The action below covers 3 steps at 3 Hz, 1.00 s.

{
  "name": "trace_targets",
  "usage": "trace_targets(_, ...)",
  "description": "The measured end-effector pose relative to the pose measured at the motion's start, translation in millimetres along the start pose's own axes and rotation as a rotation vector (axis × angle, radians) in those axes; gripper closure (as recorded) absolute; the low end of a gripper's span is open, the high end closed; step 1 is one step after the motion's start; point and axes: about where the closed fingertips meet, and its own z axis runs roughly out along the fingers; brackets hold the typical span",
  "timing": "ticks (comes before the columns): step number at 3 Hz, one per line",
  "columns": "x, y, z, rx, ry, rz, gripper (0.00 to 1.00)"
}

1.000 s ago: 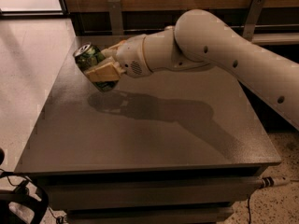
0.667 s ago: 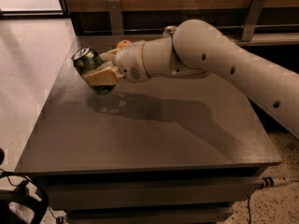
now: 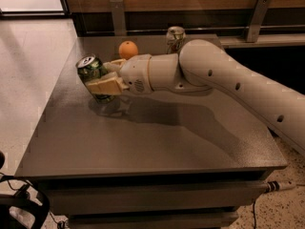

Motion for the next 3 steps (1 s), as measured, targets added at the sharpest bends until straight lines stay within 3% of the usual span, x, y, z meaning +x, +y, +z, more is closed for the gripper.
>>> trace_targets(3, 12.4, -4.1, 4.0, -0.025, -0.096, 0.034, 1.00)
